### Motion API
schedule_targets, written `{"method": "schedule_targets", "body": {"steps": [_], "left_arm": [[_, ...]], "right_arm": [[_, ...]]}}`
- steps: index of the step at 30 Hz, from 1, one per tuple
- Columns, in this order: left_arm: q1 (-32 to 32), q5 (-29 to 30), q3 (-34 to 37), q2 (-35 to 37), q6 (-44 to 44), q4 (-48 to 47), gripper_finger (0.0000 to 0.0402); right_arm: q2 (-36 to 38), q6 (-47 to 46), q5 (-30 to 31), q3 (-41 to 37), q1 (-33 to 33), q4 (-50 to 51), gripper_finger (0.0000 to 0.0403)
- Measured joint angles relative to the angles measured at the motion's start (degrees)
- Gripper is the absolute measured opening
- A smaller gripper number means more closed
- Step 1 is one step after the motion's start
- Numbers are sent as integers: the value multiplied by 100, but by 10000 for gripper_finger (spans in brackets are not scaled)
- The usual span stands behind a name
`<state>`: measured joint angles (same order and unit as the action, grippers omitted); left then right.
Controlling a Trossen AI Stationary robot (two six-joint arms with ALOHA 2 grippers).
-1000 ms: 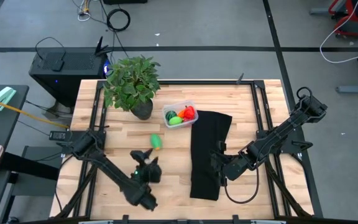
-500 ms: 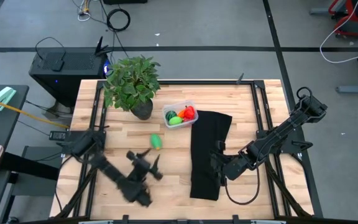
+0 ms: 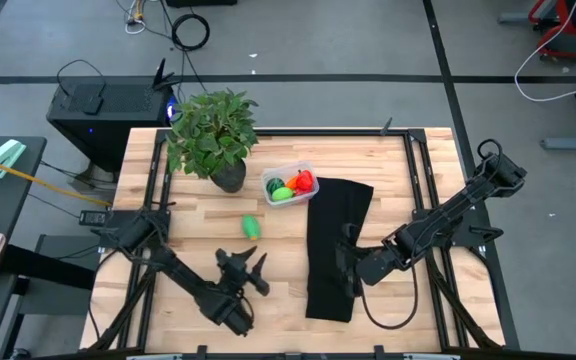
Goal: Pick and placing Produce into tupperware
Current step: Put the green corn into the transparent bin
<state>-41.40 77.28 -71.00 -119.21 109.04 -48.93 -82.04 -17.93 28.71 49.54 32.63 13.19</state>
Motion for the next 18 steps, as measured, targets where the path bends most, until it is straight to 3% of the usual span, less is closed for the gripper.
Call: {"method": "schedule_targets", "body": {"steps": [6, 13, 18], "left_arm": [[306, -263, 99, -49, -906, 842, 175], [488, -982, 120, -212, -764, 769, 172], [566, -1100, 120, -445, -530, 731, 173]], "right_arm": [[0, 283, 0, 0, -150, -28, 220], [0, 465, -53, 0, -230, -26, 220], [0, 465, -71, 0, -224, -24, 220]]}}
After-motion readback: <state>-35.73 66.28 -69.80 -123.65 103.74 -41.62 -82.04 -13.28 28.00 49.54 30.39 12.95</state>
